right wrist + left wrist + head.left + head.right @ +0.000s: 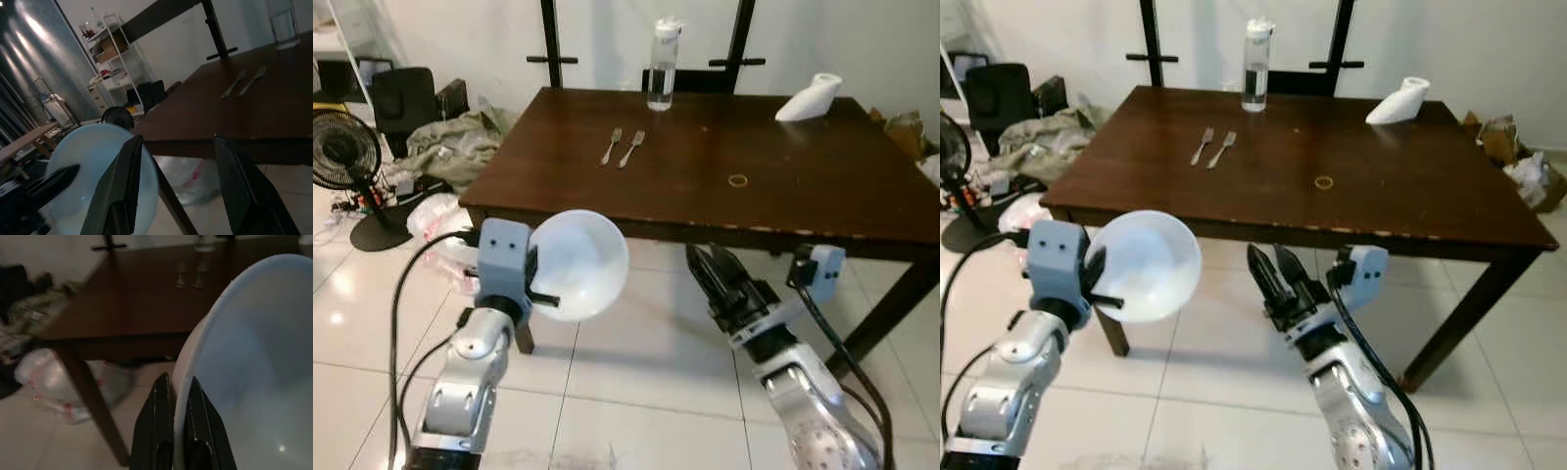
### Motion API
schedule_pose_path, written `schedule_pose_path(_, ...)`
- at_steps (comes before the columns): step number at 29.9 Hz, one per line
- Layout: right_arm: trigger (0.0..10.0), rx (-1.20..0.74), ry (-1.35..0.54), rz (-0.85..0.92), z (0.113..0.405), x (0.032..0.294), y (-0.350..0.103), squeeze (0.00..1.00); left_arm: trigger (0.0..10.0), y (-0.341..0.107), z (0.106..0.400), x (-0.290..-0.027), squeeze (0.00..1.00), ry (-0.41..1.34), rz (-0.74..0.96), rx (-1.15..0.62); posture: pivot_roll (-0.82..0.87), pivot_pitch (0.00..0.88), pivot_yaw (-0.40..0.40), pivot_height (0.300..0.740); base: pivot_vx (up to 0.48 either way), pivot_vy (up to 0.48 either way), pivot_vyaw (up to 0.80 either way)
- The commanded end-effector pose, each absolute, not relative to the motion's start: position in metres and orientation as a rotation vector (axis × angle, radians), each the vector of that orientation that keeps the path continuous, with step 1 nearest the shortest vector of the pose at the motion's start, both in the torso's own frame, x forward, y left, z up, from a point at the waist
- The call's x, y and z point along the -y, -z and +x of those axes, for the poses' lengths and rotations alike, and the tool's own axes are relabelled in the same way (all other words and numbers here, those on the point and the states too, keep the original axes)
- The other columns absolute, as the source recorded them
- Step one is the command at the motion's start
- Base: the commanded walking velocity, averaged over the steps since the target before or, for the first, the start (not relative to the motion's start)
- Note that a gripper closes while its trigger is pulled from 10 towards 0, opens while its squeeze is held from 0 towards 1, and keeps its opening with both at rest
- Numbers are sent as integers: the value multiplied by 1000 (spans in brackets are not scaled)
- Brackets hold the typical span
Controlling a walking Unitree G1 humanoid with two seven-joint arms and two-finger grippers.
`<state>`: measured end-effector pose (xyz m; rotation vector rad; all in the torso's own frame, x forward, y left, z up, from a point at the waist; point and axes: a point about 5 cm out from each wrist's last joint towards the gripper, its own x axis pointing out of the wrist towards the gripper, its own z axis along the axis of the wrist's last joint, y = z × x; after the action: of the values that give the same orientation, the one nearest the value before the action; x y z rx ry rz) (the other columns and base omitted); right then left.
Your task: Setting the table
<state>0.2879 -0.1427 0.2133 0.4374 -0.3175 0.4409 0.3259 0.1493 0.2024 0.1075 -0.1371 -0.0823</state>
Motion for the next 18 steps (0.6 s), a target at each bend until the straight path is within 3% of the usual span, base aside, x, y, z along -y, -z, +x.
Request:
schedule_pose_path(1,10000,285,-382,427,290,145,-204,0,10000,-199,328,-152,0,65,117,132,67,77,75,740,480,0,0)
schedule_pose_path(18,10000,291,-335,416,290,150,-203,0,10000,-202,331,-147,0,83,116,145,64,87,81,740,480,0,0)
